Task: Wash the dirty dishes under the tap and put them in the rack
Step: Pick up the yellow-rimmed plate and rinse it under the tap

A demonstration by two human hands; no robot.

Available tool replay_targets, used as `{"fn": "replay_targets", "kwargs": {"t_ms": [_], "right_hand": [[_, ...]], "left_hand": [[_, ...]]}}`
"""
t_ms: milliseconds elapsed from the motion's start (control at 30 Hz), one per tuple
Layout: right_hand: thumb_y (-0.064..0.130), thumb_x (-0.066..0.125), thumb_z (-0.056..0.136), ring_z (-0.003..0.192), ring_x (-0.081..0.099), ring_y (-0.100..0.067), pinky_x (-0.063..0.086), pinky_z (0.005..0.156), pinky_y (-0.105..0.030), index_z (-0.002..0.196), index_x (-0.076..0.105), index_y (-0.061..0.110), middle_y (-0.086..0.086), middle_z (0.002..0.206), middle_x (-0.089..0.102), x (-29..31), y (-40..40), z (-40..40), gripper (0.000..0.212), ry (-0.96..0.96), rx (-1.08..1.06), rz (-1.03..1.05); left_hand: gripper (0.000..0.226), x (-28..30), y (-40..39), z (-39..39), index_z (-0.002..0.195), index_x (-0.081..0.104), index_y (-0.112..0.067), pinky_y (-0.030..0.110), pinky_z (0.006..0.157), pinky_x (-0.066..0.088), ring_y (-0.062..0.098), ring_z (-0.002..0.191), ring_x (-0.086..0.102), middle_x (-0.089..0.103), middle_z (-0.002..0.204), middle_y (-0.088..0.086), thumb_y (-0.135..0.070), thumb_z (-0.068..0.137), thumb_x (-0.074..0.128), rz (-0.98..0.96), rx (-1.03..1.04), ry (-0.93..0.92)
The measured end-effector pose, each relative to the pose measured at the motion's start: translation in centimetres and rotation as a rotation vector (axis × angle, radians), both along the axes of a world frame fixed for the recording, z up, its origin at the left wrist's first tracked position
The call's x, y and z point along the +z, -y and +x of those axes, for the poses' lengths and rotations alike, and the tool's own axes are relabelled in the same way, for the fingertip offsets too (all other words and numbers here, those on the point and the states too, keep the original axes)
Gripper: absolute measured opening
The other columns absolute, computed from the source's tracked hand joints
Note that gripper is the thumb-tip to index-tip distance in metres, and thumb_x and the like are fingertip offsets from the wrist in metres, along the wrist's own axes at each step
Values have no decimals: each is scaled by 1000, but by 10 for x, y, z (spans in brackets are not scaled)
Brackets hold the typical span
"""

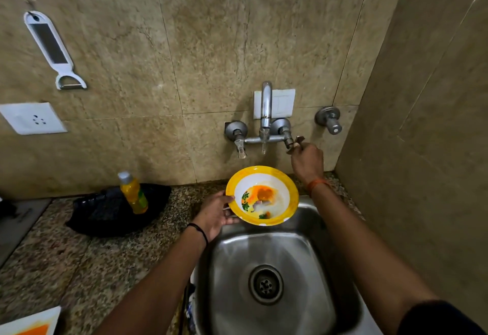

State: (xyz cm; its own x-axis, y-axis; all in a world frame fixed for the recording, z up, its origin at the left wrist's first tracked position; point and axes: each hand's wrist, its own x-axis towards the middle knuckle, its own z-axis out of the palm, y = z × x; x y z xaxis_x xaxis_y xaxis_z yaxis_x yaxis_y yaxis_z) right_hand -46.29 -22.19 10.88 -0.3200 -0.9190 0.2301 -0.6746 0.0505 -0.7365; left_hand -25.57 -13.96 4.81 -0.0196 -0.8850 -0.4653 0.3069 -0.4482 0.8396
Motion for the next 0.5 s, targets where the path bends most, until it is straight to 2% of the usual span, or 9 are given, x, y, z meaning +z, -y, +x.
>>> {"fn": "replay_targets", "kwargs": {"t_ms": [67, 100, 167, 233, 300, 367, 433, 500], "right_hand": [[35, 43, 98, 115, 55, -39, 44, 90, -38, 125, 56, 3, -23, 122, 62, -9, -27, 8, 44, -16, 62, -21], [42, 41, 98, 123, 52, -36, 40, 101, -39, 134, 50, 6, -20, 132, 57, -19, -44, 13, 51, -69, 126, -20], [58, 30, 96, 138, 38, -24, 17, 119, -39, 142, 43, 12, -10, 148, 45, -42, -78, 24, 66, -314, 347, 21], [73, 17, 89, 145, 27, -15, 0, 121, -38, 143, 41, 20, -4, 153, 38, -67, -96, 24, 79, -590, 593, 123], [80, 13, 80, 147, 20, -17, -1, 120, -43, 144, 39, 24, -6, 154, 35, -82, -95, 16, 89, -716, 652, 207], [86, 14, 74, 148, 16, -22, -2, 120, -47, 146, 37, 22, -10, 155, 31, -85, -93, 15, 99, -769, 583, 257], [85, 21, 76, 148, 15, -25, 2, 121, -44, 148, 33, 18, -10, 157, 27, -84, -98, 27, 99, -737, 618, 279], [83, 22, 79, 148, 17, -23, 12, 121, -39, 151, 26, 21, -5, 159, 23, -80, -105, 34, 96, -607, 774, 354]], "left_hand": [[35, -4, 2, 0, 129, 51, -9, 36, 63, 52, 23, 74, 62, 63, 92, 11, -7, 95, 46, 8, 4, 4], [36, -6, 3, -1, 130, 51, -9, 35, 63, 52, 24, 75, 62, 63, 93, 11, -7, 95, 46, 11, 8, 3], [36, -9, 3, -3, 130, 52, -9, 34, 60, 52, 23, 74, 62, 63, 91, 10, -6, 95, 44, 16, 19, 2], [35, -13, 3, -6, 127, 54, -8, 32, 54, 54, 22, 72, 62, 65, 88, 10, -5, 94, 43, 9, 38, -14], [33, -18, 2, -9, 124, 57, -7, 32, 52, 56, 21, 68, 64, 68, 84, 10, -3, 94, 43, -7, 59, -25], [32, -20, 1, -15, 120, 59, -7, 31, 49, 56, 17, 57, 65, 69, 75, 8, -1, 93, 43, -12, 71, -27], [31, -22, 2, -20, 116, 61, -8, 30, 43, 54, 16, 50, 65, 68, 75, 10, 1, 93, 43, 5, 88, -21], [31, -25, 1, -20, 114, 62, -8, 28, 40, 52, 15, 45, 63, 66, 72, 10, 1, 92, 43, 22, 96, 2]]}}
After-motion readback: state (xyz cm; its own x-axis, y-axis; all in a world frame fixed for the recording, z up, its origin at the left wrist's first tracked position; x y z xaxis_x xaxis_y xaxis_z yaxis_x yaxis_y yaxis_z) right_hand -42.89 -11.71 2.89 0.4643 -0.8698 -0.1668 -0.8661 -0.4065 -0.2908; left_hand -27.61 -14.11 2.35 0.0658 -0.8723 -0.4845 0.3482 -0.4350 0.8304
